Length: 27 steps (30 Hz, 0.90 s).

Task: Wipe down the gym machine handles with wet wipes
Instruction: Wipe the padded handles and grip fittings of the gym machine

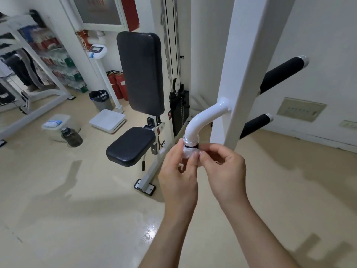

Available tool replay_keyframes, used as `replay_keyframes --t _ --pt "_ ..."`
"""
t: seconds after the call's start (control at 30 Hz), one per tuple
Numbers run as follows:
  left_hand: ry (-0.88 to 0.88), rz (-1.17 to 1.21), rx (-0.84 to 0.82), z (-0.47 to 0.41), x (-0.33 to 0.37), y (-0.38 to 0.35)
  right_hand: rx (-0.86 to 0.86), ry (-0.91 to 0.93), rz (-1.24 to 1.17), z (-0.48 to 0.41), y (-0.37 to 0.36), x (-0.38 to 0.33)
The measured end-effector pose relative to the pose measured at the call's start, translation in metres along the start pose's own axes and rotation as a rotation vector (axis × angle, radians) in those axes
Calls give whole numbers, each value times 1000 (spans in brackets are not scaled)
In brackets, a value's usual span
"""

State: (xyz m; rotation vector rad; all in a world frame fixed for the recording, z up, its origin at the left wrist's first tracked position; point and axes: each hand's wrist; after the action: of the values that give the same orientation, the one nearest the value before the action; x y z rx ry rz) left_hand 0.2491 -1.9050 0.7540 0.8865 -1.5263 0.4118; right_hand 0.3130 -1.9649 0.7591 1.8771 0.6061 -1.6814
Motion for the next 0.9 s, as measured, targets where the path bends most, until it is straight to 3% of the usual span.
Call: replay_keyframes --t 0.1,0.27,0.4,0.53,0.77,0.9 --pt "-118 -136 47 -8 -11 -1 61 135 265 1 2 -11" --pt "-115 -233 69 -11 -27 6 70 316 388 -9 0 -35" --pt "-5 94 59 -11 -14 13 -13 313 532 -15 2 -42" --pt "-41 309 71 -12 -6 6 -98 332 639 -16 8 -47" --pt "6 105 -73 -14 -36 3 -58 366 577 -24 9 -38" --pt "-59 26 -36 -24 -28 5 -40 412 585 -27 6 -34"
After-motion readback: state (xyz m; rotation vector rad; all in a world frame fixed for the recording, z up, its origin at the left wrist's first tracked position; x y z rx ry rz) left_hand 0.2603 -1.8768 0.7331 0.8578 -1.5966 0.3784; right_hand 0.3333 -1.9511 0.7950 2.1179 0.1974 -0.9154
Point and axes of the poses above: each hand's wrist, its own z-axis away from the middle knuckle, its own y-axis out of the back of the hand, x = y × z, and after that the axes turned 15 degrees about -x, right-handed
